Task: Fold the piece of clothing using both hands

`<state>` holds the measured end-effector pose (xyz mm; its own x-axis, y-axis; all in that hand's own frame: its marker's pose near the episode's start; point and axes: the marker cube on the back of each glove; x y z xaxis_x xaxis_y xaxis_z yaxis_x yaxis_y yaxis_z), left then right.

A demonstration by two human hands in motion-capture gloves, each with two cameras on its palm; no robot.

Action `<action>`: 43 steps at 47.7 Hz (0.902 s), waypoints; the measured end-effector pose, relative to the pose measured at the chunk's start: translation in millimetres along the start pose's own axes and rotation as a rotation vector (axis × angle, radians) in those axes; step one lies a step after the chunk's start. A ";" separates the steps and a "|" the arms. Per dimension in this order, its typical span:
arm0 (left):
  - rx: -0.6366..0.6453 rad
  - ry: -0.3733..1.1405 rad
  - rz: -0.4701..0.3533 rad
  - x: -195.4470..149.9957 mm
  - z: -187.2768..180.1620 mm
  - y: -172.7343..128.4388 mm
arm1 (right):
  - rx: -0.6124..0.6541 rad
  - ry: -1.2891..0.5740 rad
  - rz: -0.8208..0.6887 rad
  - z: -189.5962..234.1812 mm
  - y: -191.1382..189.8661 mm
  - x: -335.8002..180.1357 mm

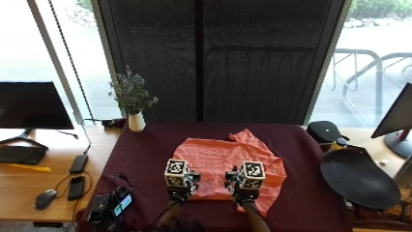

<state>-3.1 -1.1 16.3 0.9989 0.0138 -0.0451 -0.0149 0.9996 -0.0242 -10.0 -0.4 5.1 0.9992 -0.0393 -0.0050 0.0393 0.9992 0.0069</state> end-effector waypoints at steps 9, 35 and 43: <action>0.024 -0.008 0.006 -1.6 5.3 -7.6 | -0.044 -0.005 0.008 1.8 3.4 2.0; 0.082 -0.023 0.048 24.0 -33.6 8.2 | -0.058 0.003 0.003 -33.6 23.3 50.1; 0.215 0.015 0.036 27.3 0.0 -6.1 | 0.052 -0.003 0.083 -14.6 36.9 75.7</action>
<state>24.3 -6.8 15.3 0.9971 0.0506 -0.0568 -0.0389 0.9808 0.1910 66.9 33.5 -9.7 0.9990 0.0436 0.0010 -0.0436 0.9973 0.0594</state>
